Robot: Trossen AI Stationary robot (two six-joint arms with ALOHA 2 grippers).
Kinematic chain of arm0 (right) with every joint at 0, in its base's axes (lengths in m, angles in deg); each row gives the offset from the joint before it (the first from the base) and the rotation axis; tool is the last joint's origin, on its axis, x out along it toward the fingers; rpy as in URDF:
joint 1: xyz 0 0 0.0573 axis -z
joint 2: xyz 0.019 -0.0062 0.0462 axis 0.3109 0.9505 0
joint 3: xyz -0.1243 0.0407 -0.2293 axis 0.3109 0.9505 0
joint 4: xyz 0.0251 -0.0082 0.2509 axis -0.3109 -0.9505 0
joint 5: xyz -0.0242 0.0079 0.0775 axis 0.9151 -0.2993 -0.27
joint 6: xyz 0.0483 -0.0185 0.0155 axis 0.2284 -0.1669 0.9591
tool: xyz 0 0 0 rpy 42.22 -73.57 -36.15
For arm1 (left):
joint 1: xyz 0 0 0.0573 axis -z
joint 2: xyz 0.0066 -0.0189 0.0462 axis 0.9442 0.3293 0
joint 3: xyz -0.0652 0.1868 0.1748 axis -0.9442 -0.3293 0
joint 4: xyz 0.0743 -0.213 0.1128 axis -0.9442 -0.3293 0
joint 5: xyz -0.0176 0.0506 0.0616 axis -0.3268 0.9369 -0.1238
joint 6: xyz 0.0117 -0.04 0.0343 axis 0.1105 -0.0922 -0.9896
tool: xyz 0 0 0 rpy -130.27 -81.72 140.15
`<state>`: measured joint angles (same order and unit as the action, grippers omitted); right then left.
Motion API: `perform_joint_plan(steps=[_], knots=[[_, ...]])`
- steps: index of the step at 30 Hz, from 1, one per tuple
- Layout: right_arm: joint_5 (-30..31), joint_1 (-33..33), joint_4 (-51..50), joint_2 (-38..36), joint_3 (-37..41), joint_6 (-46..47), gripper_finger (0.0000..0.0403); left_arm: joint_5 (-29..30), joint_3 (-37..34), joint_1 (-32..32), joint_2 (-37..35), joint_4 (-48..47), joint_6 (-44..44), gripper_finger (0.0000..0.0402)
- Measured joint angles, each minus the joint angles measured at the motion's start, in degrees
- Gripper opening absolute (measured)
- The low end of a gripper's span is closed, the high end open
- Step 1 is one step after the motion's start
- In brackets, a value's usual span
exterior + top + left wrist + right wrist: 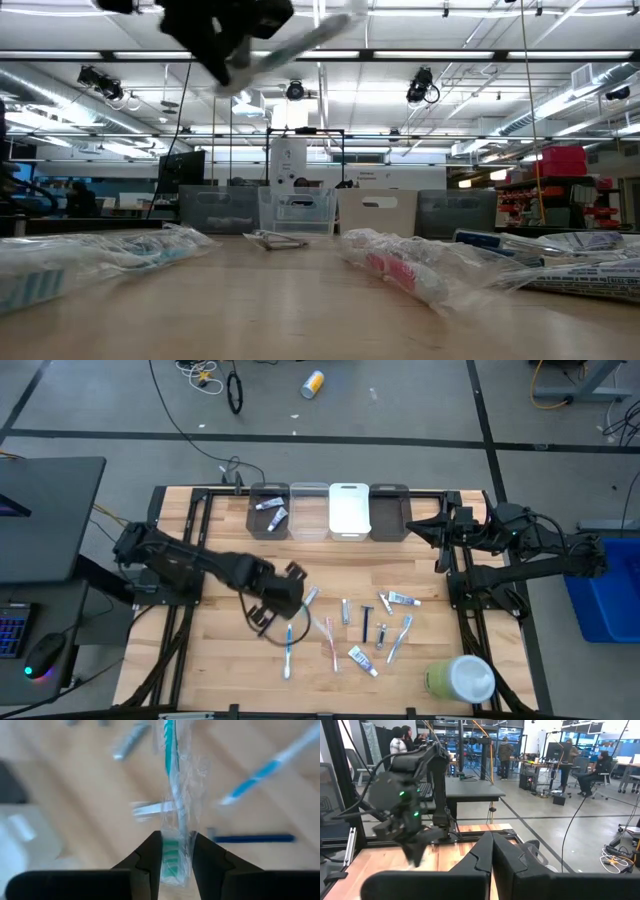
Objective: Pick & Place Travel size toiletries
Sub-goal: Put the green toothbrush into the transparent bin
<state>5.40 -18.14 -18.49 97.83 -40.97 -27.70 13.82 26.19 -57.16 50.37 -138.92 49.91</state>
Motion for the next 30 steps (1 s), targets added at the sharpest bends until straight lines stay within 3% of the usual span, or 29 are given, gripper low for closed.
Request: perform_joint_plan(steps=[13,24,30], knots=[[0.0,0.0,0.0,0.0,0.0,0.0,0.0010,7.7,7.9,-14.9,0.0,2.4,-2.0,0.0093],[0.0,0.0,0.0,0.0,0.0,0.0,0.0010,6.9,7.9,-29.0,0.0,10.5,-3.0,0.0094],[0.0,0.0,0.0,0.0,0.0,0.0,0.0010,3.2,7.9,-36.0,0.0,15.2,-2.3,0.0092]])
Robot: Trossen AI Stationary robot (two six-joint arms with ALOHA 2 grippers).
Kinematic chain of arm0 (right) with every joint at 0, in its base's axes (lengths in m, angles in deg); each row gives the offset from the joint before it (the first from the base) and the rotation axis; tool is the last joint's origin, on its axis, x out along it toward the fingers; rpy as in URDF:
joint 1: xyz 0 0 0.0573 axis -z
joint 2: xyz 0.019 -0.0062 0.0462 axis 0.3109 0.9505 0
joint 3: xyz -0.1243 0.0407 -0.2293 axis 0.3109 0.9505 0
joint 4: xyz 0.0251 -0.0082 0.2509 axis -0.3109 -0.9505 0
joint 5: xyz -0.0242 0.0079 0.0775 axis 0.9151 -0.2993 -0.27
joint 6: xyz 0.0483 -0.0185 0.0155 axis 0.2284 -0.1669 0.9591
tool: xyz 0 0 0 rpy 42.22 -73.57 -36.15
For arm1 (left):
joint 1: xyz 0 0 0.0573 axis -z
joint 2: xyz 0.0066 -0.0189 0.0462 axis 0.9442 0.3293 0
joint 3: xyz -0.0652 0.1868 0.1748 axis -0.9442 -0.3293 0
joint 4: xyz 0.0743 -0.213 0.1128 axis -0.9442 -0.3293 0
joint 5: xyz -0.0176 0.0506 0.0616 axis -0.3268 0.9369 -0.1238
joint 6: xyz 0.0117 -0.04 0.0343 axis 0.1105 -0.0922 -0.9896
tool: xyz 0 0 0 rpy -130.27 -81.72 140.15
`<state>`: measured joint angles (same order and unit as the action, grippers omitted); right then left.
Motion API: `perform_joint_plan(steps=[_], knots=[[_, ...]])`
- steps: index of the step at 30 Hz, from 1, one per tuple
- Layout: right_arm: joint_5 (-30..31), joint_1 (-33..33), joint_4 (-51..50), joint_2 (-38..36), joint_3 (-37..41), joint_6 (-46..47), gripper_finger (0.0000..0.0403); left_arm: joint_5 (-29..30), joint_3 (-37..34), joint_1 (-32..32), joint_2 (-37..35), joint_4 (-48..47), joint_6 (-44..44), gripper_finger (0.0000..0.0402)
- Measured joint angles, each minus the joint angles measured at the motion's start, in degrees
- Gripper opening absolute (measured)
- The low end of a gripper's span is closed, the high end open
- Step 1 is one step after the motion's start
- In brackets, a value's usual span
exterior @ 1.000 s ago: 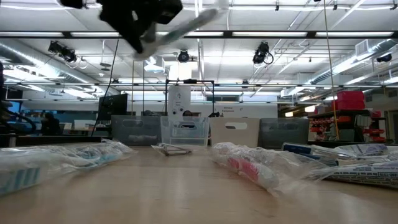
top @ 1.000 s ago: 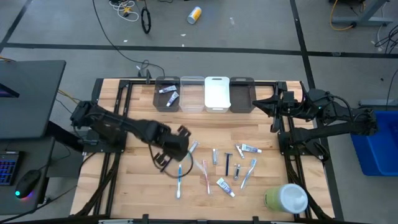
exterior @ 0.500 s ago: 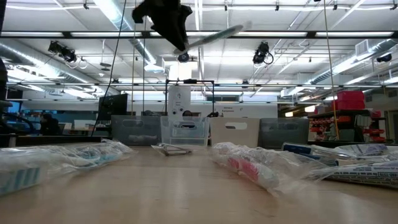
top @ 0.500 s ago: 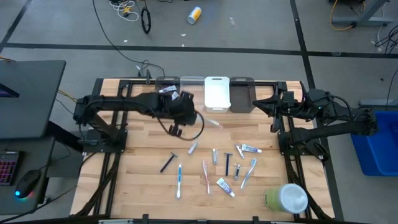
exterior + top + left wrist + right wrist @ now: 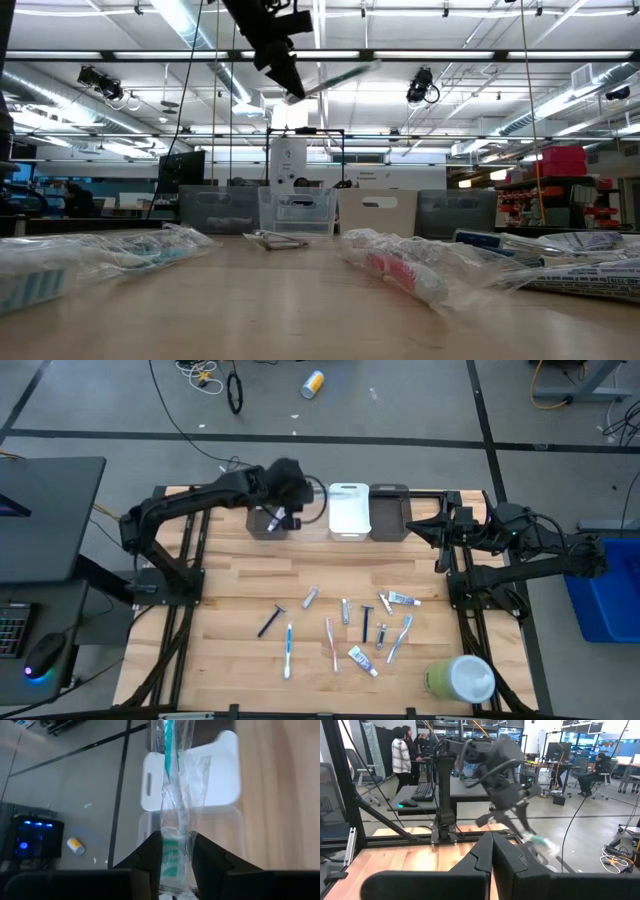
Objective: Pick & Place Travel size toiletries
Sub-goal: Put the green toothbrush into the transparent bin
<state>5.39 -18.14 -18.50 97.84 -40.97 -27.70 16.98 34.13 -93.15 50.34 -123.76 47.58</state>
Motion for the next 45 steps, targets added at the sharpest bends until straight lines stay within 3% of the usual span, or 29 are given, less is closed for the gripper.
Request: perform_joint_plan(steps=[7,15,31,45], knots=[[0.0,0.0,0.0,0.0,0.0,0.0,0.0010,-6.3,-0.6,-5.4,0.0,2.0,4.7,0.0094],[0.0,0.0,0.0,0.0,0.0,0.0,0.0010,-11.1,-7.7,-9.5,0.0,8.3,15.1,0.0095],[0.0,0.0,-0.4,0.0,0.0,-0.1,0.0010,-11.3,-22.7,-11.4,0.0,27.5,47.4,0.0096],[0.0,0.0,-1.3,0.0,0.0,-0.2,0.0010,-10.7,-28.7,-10.4,0.1,33.4,57.1,0.0098]])
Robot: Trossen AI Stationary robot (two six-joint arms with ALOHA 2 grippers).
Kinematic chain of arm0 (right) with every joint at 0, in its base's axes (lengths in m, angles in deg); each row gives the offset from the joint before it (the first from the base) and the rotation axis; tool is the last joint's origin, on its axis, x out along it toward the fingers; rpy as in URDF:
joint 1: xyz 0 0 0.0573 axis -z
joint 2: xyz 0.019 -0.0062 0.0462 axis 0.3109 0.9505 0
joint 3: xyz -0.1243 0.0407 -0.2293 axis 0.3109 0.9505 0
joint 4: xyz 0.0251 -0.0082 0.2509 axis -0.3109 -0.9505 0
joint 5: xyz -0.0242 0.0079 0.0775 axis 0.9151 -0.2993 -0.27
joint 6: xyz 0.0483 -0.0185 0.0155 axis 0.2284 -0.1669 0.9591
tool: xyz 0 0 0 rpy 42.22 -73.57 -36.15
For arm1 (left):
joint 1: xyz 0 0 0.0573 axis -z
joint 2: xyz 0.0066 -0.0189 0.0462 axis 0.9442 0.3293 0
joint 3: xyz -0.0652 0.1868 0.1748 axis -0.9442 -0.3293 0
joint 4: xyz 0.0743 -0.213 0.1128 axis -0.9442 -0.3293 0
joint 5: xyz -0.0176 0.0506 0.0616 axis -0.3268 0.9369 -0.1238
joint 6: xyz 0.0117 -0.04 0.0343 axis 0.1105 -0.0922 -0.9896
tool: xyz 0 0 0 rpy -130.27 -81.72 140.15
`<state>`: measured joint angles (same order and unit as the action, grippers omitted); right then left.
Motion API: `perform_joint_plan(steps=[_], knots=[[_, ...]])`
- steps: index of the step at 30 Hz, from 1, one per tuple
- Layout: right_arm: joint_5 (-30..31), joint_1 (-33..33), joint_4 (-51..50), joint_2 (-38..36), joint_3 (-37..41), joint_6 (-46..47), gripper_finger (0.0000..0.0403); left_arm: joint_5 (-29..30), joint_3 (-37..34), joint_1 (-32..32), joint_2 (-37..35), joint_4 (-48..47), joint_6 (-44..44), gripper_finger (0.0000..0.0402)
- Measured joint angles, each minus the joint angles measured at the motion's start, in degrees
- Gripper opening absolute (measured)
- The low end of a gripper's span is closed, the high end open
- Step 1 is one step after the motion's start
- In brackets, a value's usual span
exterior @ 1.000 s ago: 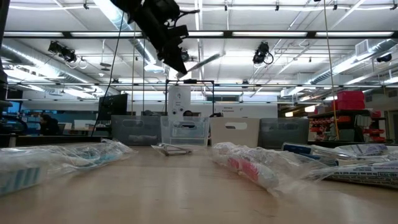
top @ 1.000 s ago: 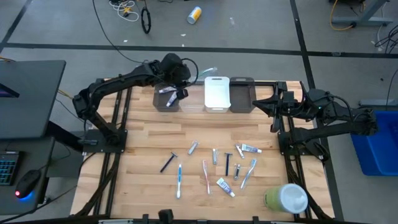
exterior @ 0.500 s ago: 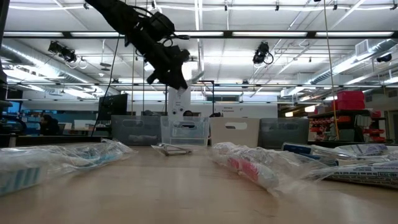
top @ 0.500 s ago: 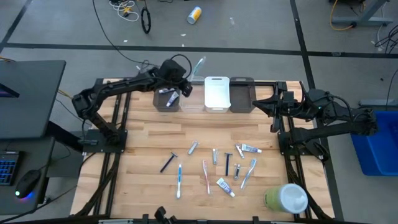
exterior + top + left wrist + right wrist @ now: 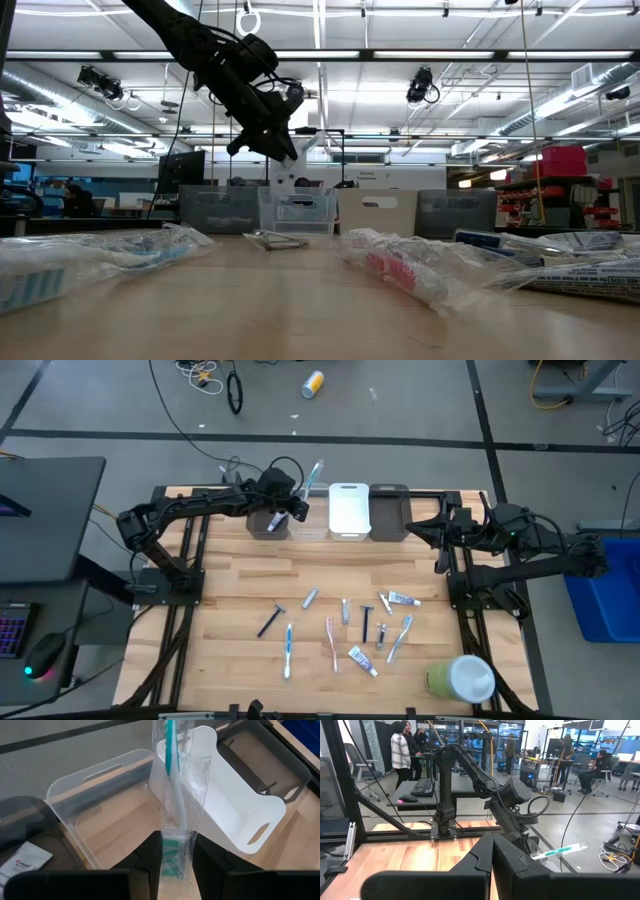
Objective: Pick & Place Travel size toiletries
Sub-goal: Put the green toothbrush into the transparent bin
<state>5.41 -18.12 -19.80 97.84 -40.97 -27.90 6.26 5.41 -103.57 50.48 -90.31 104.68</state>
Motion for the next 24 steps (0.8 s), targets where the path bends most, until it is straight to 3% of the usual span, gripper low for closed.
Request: perform_joint_plan(steps=[19,24], knots=[[0.0,0.0,0.0,0.0,0.0,-0.9,0.0010,1.4,-0.3,0.5,0.0,0.8,6.7,0.0099],[0.0,0.0,0.0,0.0,0.0,-0.9,0.0011,1.4,-0.3,0.5,0.0,0.2,9.8,0.0118]])
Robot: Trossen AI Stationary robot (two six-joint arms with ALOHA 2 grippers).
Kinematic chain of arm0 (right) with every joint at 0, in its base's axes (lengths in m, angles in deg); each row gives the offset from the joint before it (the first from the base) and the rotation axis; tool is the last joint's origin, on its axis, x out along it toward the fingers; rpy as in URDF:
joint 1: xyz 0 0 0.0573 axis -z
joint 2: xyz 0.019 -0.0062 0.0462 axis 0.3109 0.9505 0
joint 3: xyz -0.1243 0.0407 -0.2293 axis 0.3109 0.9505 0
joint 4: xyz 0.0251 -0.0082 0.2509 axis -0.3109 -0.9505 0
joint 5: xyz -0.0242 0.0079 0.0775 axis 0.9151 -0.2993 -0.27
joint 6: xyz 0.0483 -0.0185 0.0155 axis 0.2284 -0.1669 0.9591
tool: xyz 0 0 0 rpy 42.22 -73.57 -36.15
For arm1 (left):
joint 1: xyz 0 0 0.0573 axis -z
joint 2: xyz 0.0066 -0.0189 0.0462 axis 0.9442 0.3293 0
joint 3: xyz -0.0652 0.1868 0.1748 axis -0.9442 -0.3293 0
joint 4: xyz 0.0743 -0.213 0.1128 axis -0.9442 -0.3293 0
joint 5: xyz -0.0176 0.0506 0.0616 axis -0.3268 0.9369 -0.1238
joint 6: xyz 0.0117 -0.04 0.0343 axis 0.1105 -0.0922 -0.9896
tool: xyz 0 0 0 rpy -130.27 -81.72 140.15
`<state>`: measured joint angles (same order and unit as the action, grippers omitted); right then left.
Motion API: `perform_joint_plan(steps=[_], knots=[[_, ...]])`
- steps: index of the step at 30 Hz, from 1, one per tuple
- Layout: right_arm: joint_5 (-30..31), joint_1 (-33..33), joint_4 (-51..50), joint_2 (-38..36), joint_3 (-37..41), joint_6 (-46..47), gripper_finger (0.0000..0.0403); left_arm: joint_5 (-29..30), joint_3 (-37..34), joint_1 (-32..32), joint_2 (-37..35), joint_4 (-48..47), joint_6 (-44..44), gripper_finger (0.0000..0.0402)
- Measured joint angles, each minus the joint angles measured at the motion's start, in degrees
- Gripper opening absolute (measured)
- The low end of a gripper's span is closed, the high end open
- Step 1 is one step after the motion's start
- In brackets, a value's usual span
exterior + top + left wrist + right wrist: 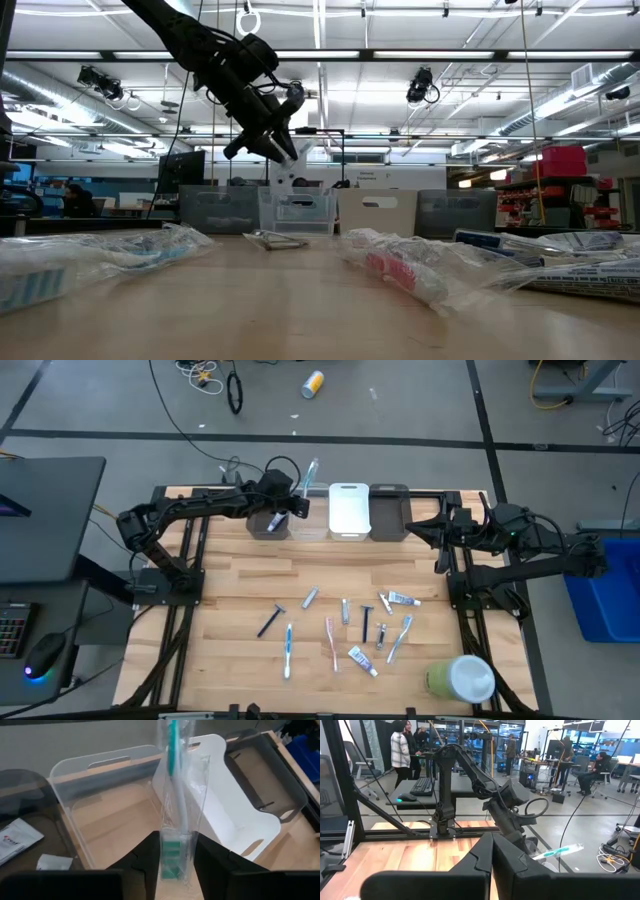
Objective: Pick & Place Travel size toiletries
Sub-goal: Put the green toothbrush into the transparent bin, then put the blue razor into the white bin
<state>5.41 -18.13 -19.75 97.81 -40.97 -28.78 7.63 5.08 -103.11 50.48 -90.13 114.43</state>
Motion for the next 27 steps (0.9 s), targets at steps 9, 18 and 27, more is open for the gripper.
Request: perform_joint_plan(steps=[9,18,27], knots=[[0.0,0.0,0.0,0.0,0.0,0.0,0.0011,0.2,0.0,0.0,0.1,-2.5,1.8,0.0198],[0.0,0.0,0.0,0.0,0.0,0.0,0.0011,-1.2,0.0,-0.1,-0.1,-2.0,1.6,0.0222],[0.0,0.0,0.0,0.0,0.0,-0.2,0.0011,-5.3,1.1,2.0,-8.5,-1.2,-2.2,0.0174]])
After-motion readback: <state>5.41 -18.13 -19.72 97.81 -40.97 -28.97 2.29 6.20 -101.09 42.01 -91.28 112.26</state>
